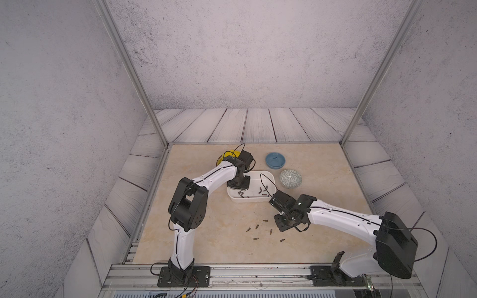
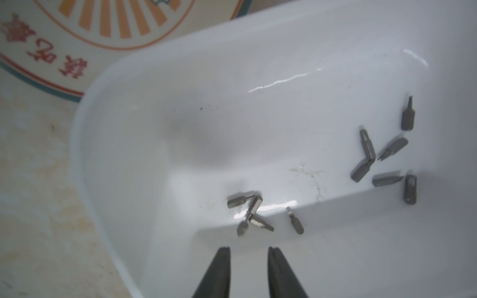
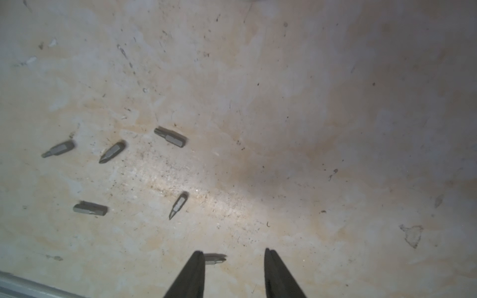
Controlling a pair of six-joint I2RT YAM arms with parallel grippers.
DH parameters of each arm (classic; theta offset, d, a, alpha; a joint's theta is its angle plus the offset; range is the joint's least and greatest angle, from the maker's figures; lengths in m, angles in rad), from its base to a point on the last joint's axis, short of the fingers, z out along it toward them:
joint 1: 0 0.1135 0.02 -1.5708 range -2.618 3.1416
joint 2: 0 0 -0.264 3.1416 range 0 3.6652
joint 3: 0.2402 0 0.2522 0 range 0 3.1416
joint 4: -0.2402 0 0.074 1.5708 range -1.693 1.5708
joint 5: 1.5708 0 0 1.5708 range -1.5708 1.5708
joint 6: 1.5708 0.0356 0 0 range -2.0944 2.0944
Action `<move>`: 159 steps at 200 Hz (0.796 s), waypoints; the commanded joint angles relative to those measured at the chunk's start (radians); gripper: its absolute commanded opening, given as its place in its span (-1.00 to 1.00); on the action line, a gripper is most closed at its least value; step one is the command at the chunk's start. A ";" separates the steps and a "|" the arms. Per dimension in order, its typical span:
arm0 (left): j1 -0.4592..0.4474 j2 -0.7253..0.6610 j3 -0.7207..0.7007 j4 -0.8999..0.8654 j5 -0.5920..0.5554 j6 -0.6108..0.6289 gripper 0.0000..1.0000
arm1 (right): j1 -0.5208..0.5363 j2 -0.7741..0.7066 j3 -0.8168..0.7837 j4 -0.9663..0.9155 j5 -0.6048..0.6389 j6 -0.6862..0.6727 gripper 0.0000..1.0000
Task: Put the bit on the desktop into the storage box
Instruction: Place the screwdriver bit in the storage box.
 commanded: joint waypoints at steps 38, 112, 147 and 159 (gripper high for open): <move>-0.006 -0.073 0.001 -0.027 -0.054 -0.003 -0.07 | 0.038 0.054 0.000 0.064 0.017 0.030 -0.15; 0.081 -0.384 -0.229 -0.055 -0.087 -0.004 0.02 | 0.098 0.166 0.059 0.080 0.022 0.059 -0.15; 0.087 -0.475 -0.346 -0.051 -0.096 -0.009 0.04 | 0.125 0.218 0.078 0.078 0.038 0.078 -0.15; 0.091 -0.489 -0.375 -0.049 -0.096 -0.012 0.04 | 0.130 0.229 0.079 0.082 0.035 0.082 -0.15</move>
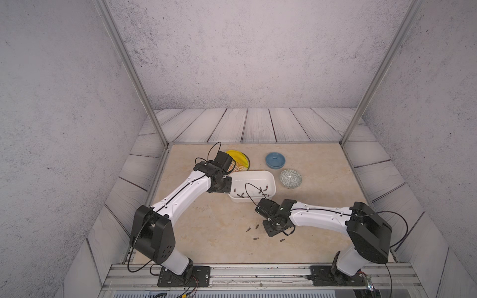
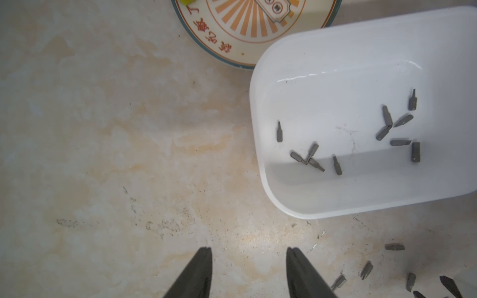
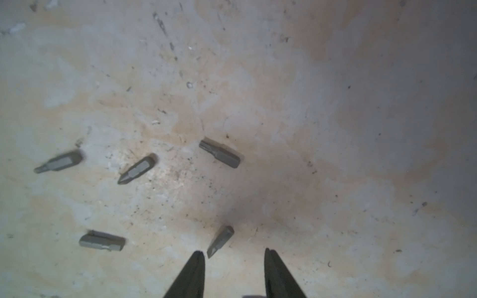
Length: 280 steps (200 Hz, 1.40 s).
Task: Put the bit on the desktop into the storage box
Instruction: Place the screwdriver bit in the storage box, then pick up the screwdriver bit from the center of the board.
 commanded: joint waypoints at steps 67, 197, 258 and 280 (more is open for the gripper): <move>0.010 -0.042 -0.111 -0.003 -0.005 -0.011 0.04 | 0.020 0.087 0.023 0.011 0.029 0.039 -0.17; 0.011 -0.104 -0.172 -0.016 0.006 -0.013 0.04 | 0.020 0.108 -0.001 0.045 -0.028 0.055 -0.57; 0.005 -0.148 -0.218 -0.016 0.035 -0.024 0.04 | 0.020 0.107 -0.006 0.026 -0.010 0.052 -0.83; 0.002 -0.156 -0.233 -0.017 0.041 -0.028 0.03 | 0.020 0.102 -0.008 0.022 -0.005 0.051 -0.97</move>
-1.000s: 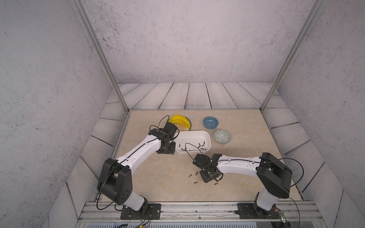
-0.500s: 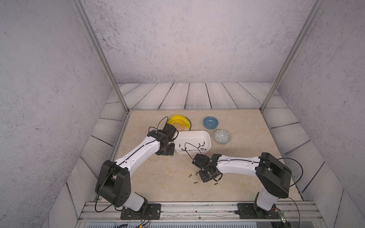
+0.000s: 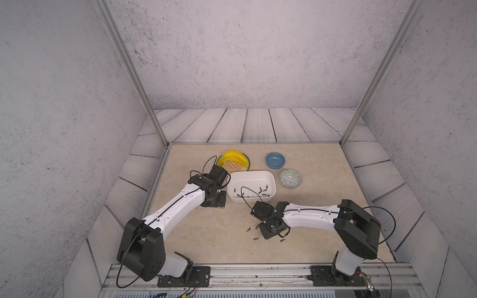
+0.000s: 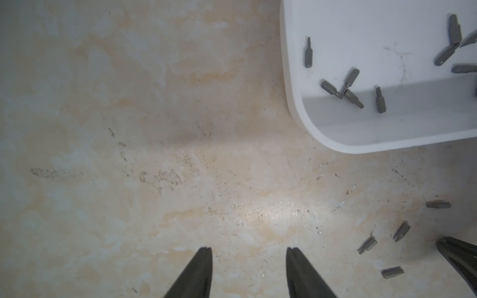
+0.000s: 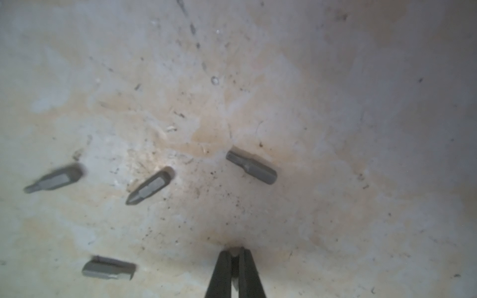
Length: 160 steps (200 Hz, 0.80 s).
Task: Put the bit on the desktop into the storage box
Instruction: Pick up the screwdriver bit from the center of the board, then place the screwdriver bit in the storage box.
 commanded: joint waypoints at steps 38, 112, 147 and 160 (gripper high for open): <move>-0.024 -0.038 -0.046 -0.001 0.037 -0.025 0.03 | -0.002 -0.015 0.022 -0.082 0.065 -0.009 -1.00; -0.085 -0.089 -0.136 0.046 0.061 -0.077 0.04 | -0.156 -0.100 0.324 -0.263 0.119 -0.199 -1.00; -0.129 -0.086 -0.158 0.068 0.063 -0.106 0.03 | -0.277 0.012 0.517 -0.256 0.050 -0.308 -1.00; -0.146 -0.081 -0.159 0.071 0.061 -0.115 0.03 | -0.300 0.064 0.594 -0.259 0.043 -0.332 -1.00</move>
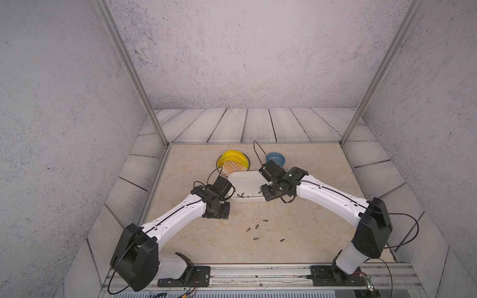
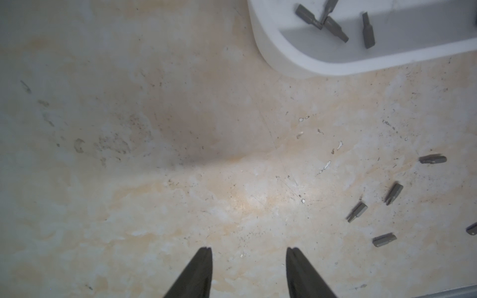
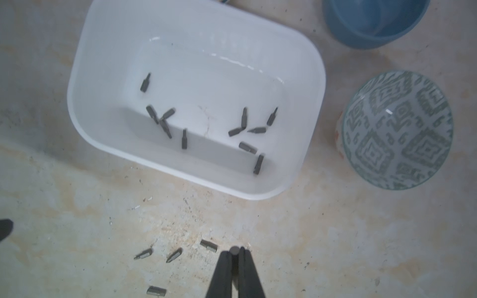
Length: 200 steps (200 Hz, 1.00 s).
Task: Put the bit on the desktop into the storage box
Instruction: Place the screwdriver bit in the storage box.
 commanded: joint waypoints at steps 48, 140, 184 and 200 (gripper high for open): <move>-0.137 0.082 0.041 0.048 -0.007 -0.069 0.02 | -0.074 0.257 0.214 -0.049 -0.086 -0.119 -1.00; -0.317 0.065 0.026 0.091 -0.025 -0.120 0.02 | -0.095 0.345 0.185 -0.013 -0.139 -0.115 -0.13; -0.374 0.078 0.005 0.119 0.013 -0.082 0.02 | -0.144 0.240 0.155 -0.023 -0.108 -0.104 -0.05; -0.408 0.110 0.004 0.126 0.040 -0.053 0.02 | -0.191 0.163 0.130 -0.037 -0.109 -0.104 -0.04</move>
